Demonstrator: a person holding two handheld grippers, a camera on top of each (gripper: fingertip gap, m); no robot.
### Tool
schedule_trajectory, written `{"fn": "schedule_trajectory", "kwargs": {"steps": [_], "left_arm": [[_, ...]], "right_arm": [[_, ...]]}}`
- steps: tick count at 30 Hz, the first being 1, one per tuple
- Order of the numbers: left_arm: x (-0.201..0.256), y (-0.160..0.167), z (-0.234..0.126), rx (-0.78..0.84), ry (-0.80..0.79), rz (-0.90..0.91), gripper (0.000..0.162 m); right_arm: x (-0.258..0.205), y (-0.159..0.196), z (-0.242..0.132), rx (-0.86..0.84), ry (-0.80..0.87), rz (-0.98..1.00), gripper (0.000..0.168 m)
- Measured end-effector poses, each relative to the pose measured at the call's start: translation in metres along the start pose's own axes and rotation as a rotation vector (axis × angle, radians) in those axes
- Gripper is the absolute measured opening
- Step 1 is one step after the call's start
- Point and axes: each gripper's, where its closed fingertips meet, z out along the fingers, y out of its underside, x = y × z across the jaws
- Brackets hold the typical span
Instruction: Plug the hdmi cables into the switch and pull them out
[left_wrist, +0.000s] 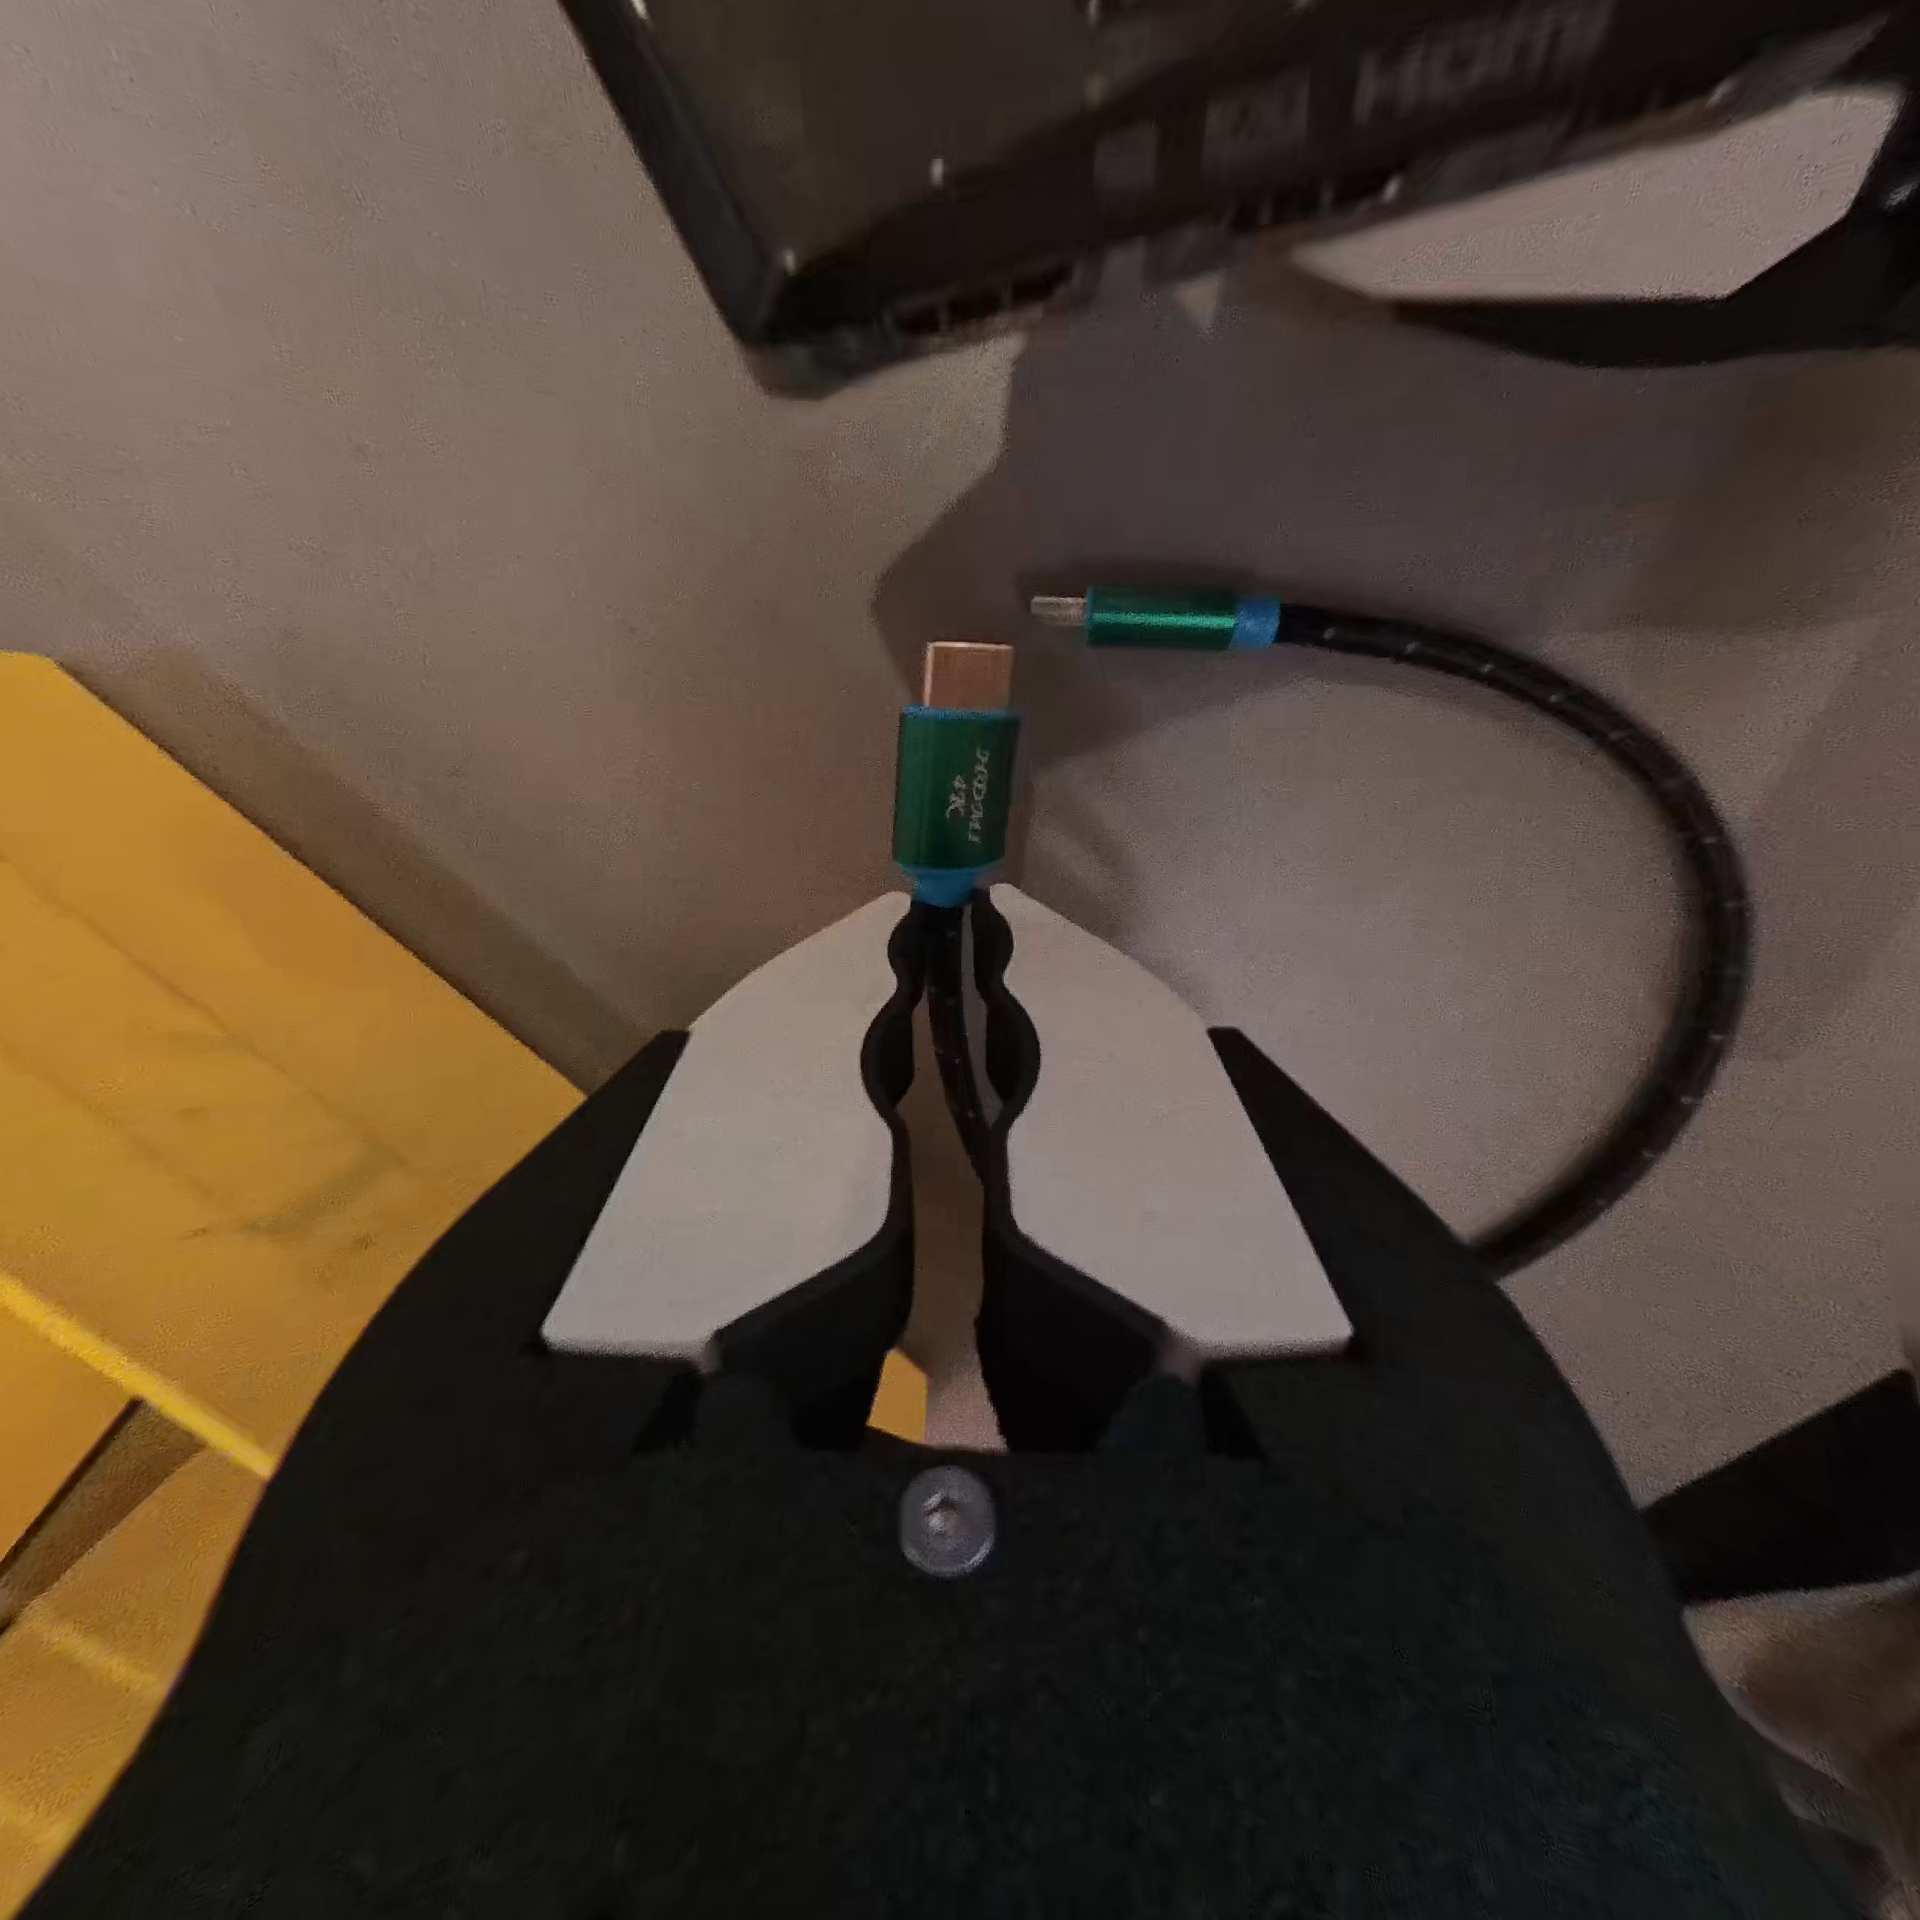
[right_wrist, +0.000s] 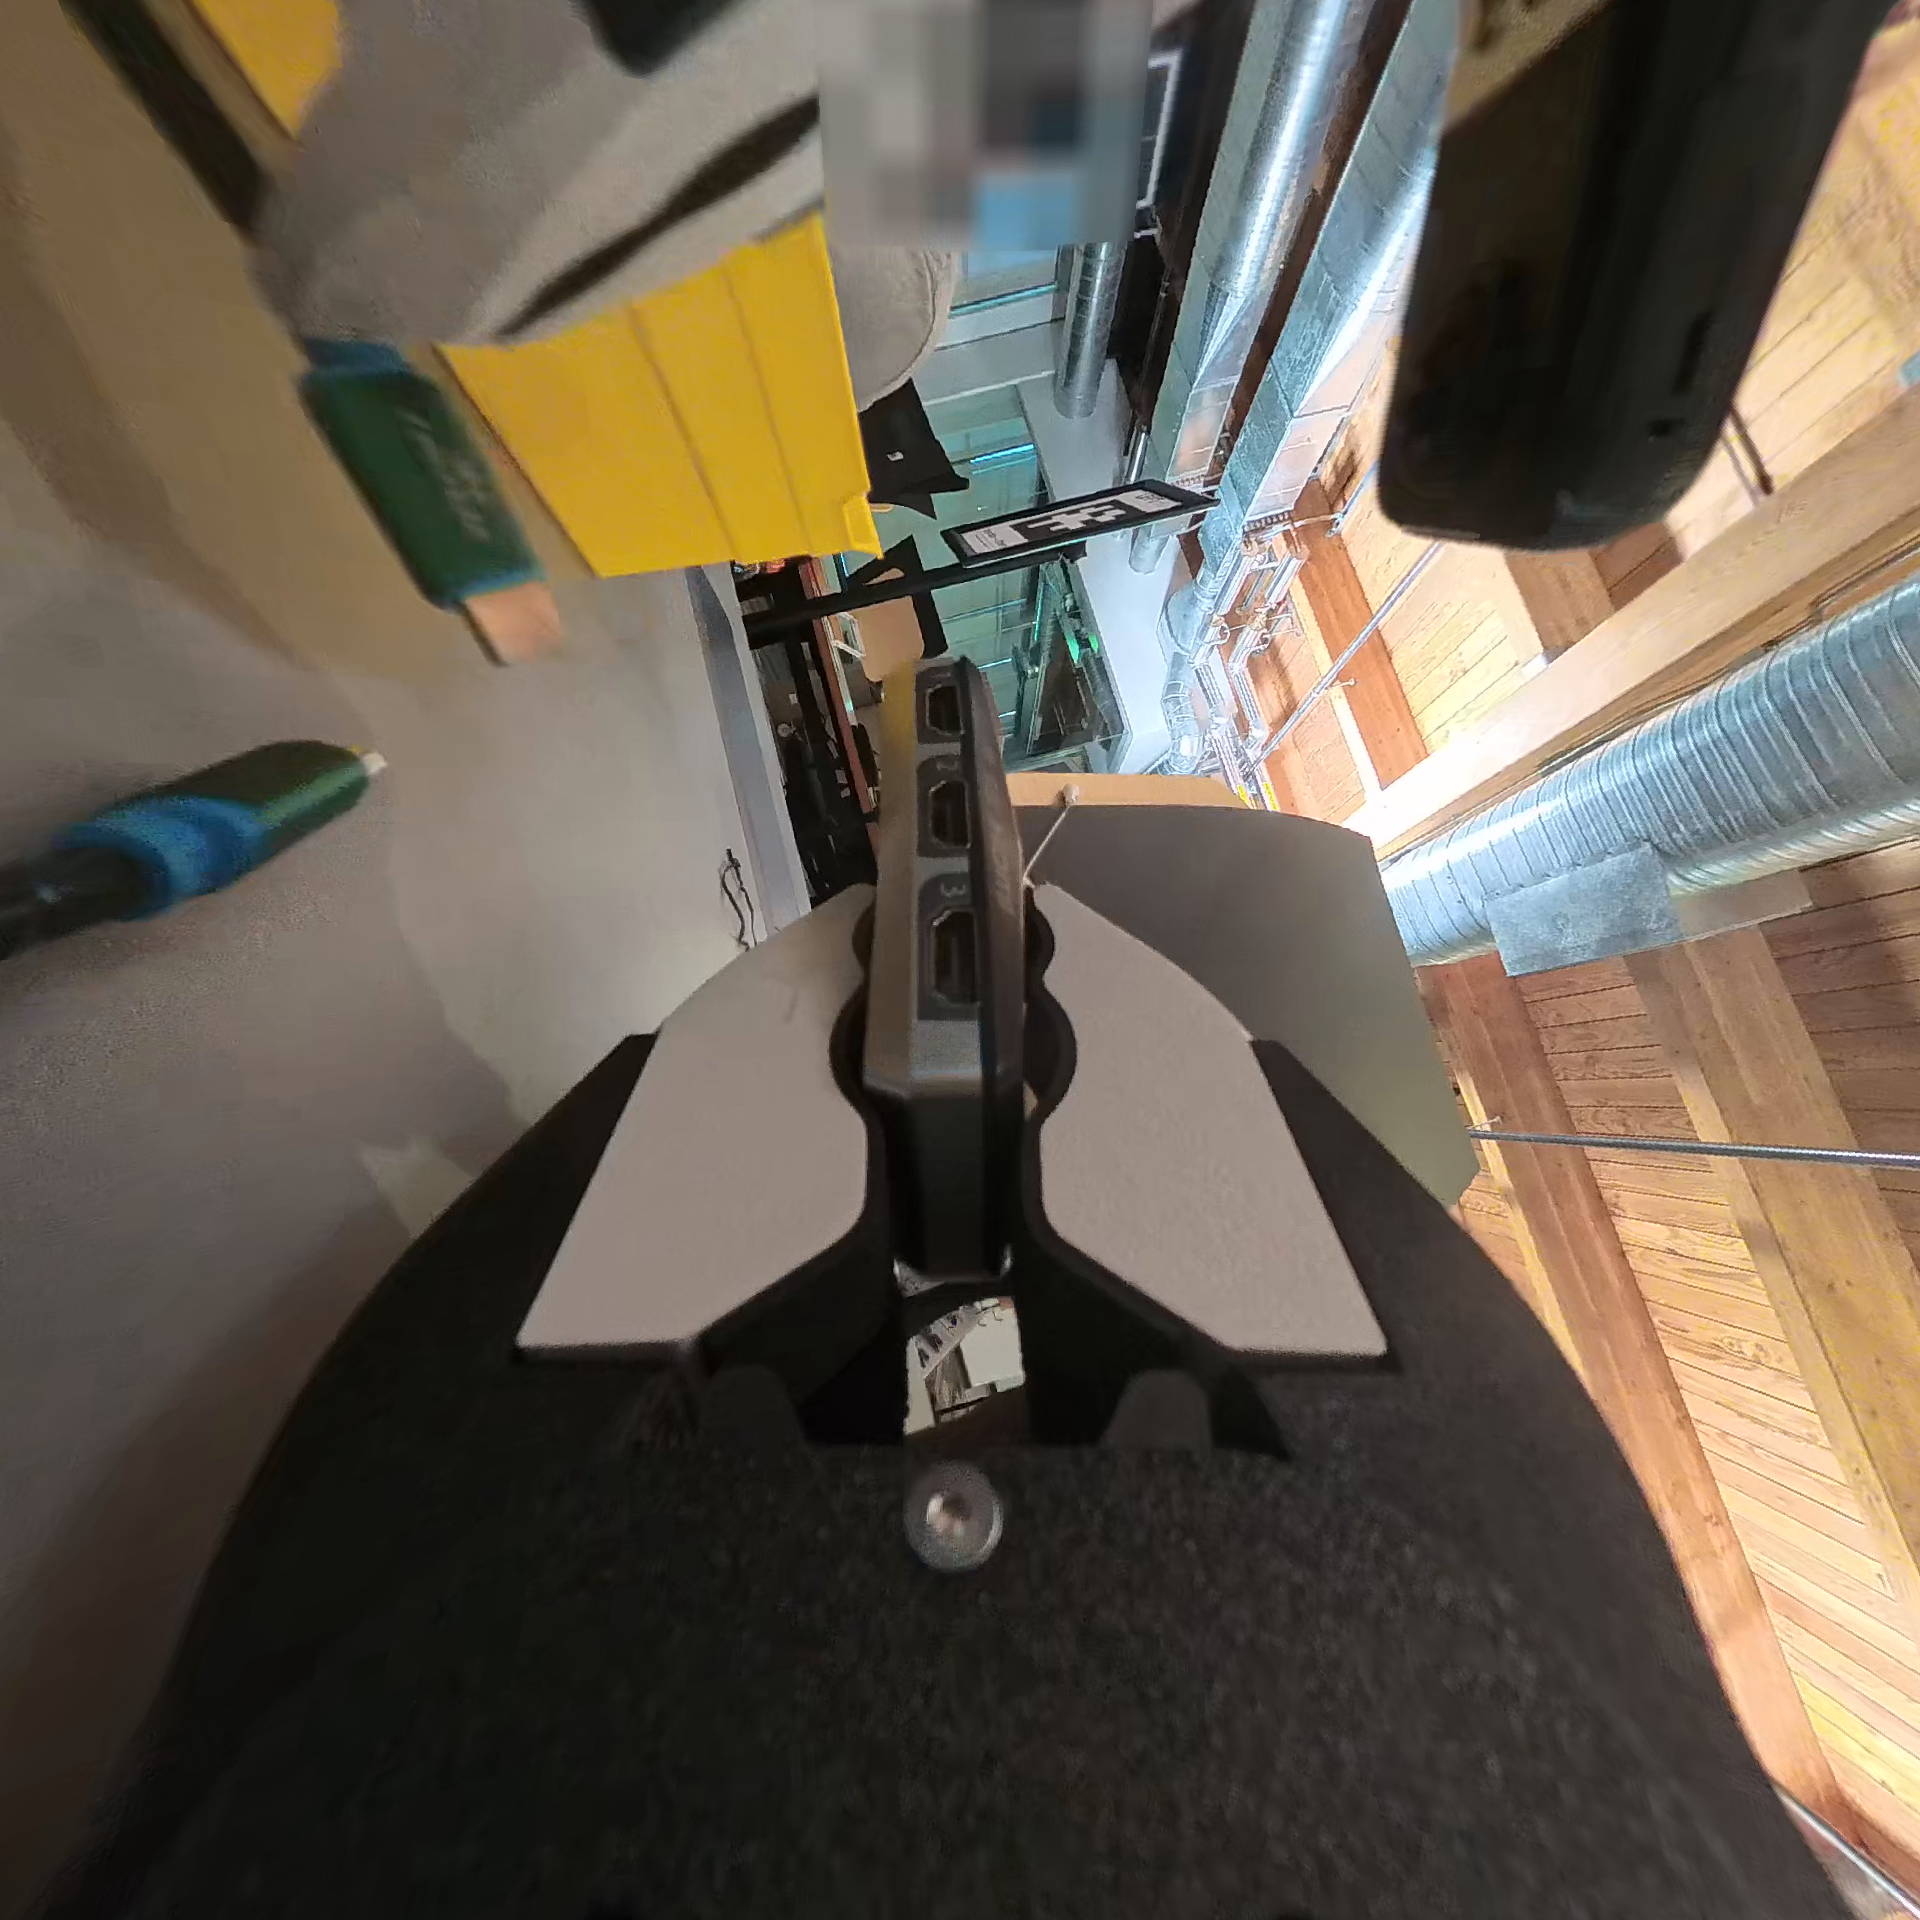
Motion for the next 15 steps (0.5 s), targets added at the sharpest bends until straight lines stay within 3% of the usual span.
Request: {"fn": "schedule_trajectory", "kwargs": {"steps": [2, 7, 9, 10, 12, 15], "left_arm": [[-0.001, -0.007, -0.006, 0.082, -0.134, 0.066, 0.008], [0.025, -0.026, -0.038, 0.328, -0.297, 0.011, 0.015], [0.047, -0.024, -0.041, 0.427, -0.241, -0.041, 0.013], [0.068, -0.018, -0.031, 0.432, -0.123, -0.076, 0.000], [0.097, 0.001, -0.006, 0.371, 0.019, -0.124, 0.006], [0.081, 0.015, -0.002, 0.403, -0.139, -0.122, 0.015]], "right_arm": [[0.002, 0.002, -0.001, -0.003, 0.005, 0.018, 0.023], [0.006, 0.005, -0.001, -0.003, 0.015, 0.046, 0.023], [0.008, 0.006, -0.001, -0.003, 0.020, 0.058, 0.023], [0.009, 0.006, -0.001, -0.003, 0.025, 0.064, 0.023], [0.012, 0.008, -0.002, -0.004, 0.032, 0.081, 0.023], [0.014, 0.011, -0.002, -0.008, 0.034, 0.099, 0.023]]}}
